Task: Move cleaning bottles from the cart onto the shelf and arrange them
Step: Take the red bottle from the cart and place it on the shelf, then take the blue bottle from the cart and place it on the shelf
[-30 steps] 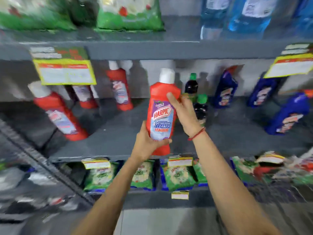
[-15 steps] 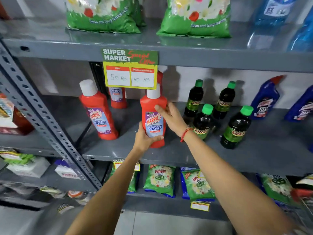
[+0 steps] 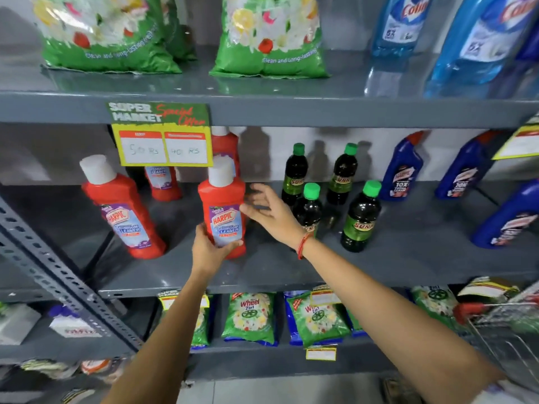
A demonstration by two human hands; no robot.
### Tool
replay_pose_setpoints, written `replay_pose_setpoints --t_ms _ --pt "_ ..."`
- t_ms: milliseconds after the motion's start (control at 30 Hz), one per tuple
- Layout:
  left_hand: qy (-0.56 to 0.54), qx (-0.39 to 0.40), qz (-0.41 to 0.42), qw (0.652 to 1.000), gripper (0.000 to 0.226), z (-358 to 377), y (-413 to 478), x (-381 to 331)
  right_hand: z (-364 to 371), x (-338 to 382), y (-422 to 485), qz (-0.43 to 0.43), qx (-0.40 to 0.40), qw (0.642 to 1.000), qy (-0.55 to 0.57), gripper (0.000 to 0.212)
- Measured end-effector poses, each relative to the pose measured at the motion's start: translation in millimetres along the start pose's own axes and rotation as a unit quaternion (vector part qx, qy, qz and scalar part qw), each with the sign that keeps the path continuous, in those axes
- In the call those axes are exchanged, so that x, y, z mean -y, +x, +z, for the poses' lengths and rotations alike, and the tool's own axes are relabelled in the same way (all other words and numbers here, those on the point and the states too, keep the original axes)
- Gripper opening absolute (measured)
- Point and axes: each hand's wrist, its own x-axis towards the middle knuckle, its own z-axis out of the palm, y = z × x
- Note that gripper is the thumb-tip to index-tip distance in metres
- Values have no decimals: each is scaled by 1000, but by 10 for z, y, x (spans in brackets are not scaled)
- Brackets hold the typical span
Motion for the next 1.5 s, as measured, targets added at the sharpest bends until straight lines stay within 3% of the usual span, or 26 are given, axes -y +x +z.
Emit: replay_pose_setpoints --t_ms 167,233,300,433,567,700,1033,1167,1233,1400,1500 --pt "-61 -151 -76 984 67 165 -390 202 -696 -41 -536 -7 -45 999 10 30" --pt "-123 -159 -88 976 52 396 -743 108 -1036 -173 -907 10 -65 997 35 25" --pt "-145 -82 -69 984 27 751 -1054 -78 -1439 -315 -1321 45 -104 993 35 23" --pt "-97 199 45 974 19 1766 -1386 -519 -2309 -584 -2165 121 -181 976 21 18" --pt "-22 389 131 912 27 2878 -1863 -1027 -3000 -775 -3037 181 -296 938 8 51" --pt "33 511 168 843 19 3896 -2424 -1225 -3468 -1126 -3882 258 -372 891 -12 14" --pt "261 676 168 669 37 5651 -4011 -688 -3613 -2236 -5739 427 -558 710 48 10" --pt "341 725 168 574 34 5871 -4521 -348 -3443 -2706 -6246 519 -558 641 94 38" --pt "364 735 157 551 30 5954 -4695 -153 -3353 -2940 -6401 564 -537 616 121 49" --pt "432 742 133 495 47 6147 -4971 314 -3253 -3490 -6590 629 -465 611 122 53" --pt "455 743 108 479 50 6246 -5102 618 -3332 -3770 -6643 643 -460 602 114 42"
